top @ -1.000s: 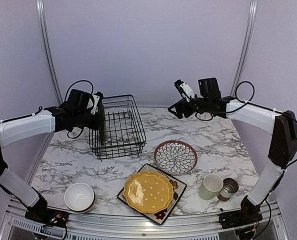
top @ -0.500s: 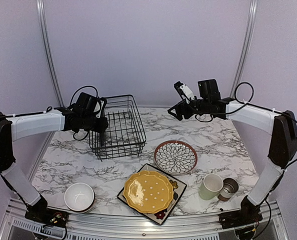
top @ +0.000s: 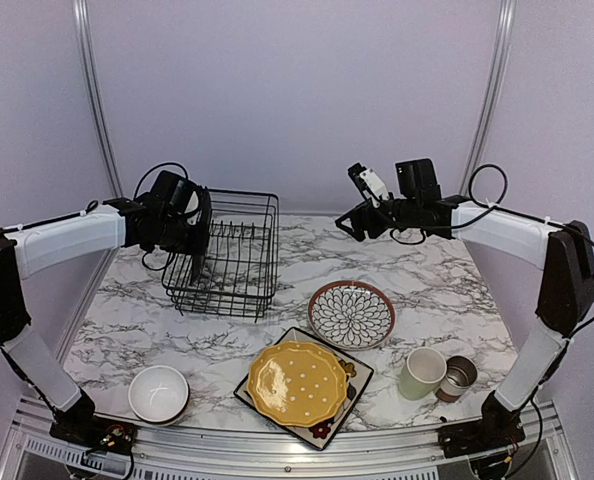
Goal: Load the mixed dishes into the dish rack
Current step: Move the plate to the dish rack.
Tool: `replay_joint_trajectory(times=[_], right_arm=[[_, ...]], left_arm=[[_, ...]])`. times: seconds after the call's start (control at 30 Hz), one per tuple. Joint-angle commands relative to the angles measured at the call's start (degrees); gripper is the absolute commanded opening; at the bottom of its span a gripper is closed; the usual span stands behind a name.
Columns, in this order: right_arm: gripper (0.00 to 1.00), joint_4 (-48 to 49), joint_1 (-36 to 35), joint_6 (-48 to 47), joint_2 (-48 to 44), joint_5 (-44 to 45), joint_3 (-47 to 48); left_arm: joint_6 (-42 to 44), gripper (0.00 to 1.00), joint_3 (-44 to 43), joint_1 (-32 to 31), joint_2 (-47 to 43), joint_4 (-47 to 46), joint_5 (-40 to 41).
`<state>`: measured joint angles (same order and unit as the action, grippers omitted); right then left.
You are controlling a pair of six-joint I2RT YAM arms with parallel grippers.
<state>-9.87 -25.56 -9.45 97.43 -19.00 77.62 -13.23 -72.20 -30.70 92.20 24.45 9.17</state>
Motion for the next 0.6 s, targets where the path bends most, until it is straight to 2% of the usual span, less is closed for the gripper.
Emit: replay_joint_trajectory(times=[0.0,0.17,0.33,0.47,0.57], right_arm=[[0.80,0.99,0.56,0.05,0.40,-0.42,-0.84],[0.80,0.95,0.58,-0.17,0.18,0.02,-0.97],[0.81,0.82,0.54,-0.21,0.12,-0.21,-1.06],[0.82,-0.46,-0.19,0.30,1.30,-4.82,0.35],[0.83,-3.40,-3.65,3.26,4.45,-6.54,3.62]], left_arm=[[3.08,0.00,-5.07,-0.42,-0.25,-2.01,3.56],[2.56,0.00,-7.01,0.09,0.41,-4.25,2.47],[-2.02,0.00,-7.42,2.97,1.95,-3.95,-3.78],[-4.18,0.00,-6.17,3.54,3.23,-1.84,-6.33],[-5.51,0.00,-4.03,3.54,2.27,-2.15,-7.29]])
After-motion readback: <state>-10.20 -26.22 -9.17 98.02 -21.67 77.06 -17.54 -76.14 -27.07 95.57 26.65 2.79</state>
